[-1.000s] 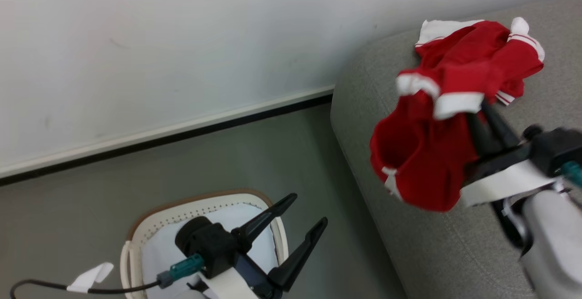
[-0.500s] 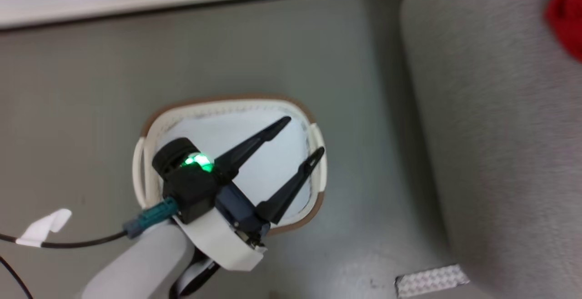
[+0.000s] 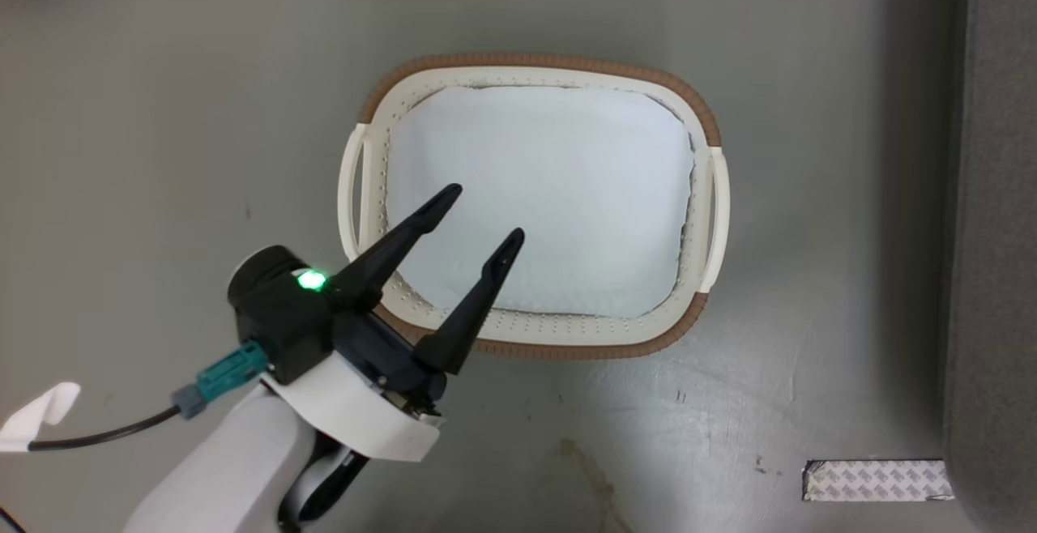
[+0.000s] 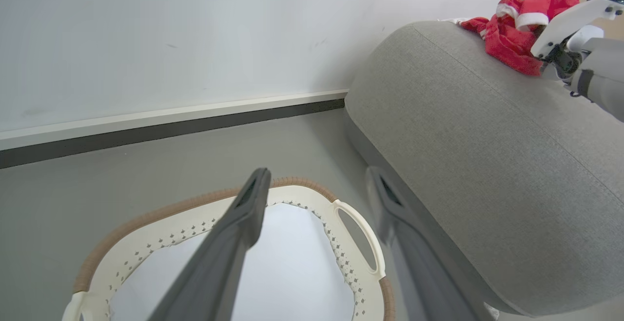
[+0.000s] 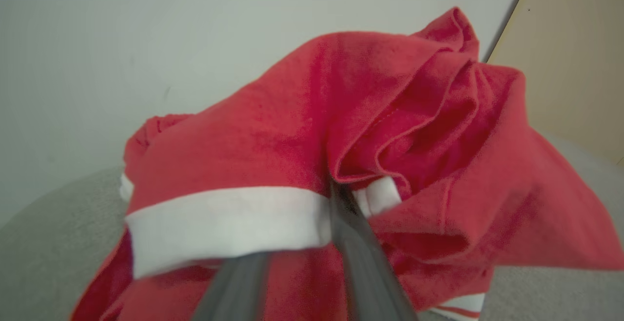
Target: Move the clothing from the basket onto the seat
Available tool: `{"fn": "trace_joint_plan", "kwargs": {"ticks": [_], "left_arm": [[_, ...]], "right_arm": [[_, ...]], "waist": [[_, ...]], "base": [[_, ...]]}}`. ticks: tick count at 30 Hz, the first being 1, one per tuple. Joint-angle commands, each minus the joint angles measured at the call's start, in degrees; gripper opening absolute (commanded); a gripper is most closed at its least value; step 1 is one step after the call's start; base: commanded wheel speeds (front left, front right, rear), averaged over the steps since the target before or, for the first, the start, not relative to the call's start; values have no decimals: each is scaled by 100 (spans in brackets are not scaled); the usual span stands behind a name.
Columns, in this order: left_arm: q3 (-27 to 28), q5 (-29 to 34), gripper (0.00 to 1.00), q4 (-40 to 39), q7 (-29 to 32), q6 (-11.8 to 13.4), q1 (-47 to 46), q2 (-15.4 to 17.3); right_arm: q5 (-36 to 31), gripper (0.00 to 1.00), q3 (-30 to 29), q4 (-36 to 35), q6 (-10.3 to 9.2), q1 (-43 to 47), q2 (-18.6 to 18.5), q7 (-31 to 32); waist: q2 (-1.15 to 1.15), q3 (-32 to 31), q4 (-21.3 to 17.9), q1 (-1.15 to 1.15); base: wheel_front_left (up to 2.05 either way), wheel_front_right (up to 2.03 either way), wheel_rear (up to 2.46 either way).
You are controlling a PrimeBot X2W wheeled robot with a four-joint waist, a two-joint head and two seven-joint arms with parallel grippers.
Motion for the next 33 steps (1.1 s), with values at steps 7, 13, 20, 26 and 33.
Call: {"fn": "trace_joint_plan", "kwargs": {"ticks": [7, 13, 20, 26, 33], "left_arm": [[444, 87, 100, 121, -14, -30, 449, -107], [845, 85, 100, 360, -14, 117, 1037, -301], [1389, 121, 100, 588, -10, 383, 1780, -642], [2045, 273, 100, 822, -10, 604, 2491, -1033], [2643, 630, 100, 1157, -10, 538, 3175, -1394]], "right_arm": [[231, 100, 596, 207, -13, 1068, 164, -182], [540, 100, 1435, 230, -13, 2073, 308, -221], [1376, 100, 2561, -280, -13, 3236, 394, -220], [2400, 100, 3682, -592, -13, 4399, 411, -221], [3148, 100, 4924, -905, -13, 5668, 400, -221]], "waist": [[0, -1106, -469, -2], [0, -2183, -627, -2], [0, -3104, -548, -2], [0, -3816, -328, -2], [0, -4344, -133, -2]], "base": [[0, 0, 0], [0, 0, 0], [0, 0, 0], [0, 0, 0], [0, 0, 0]]}}
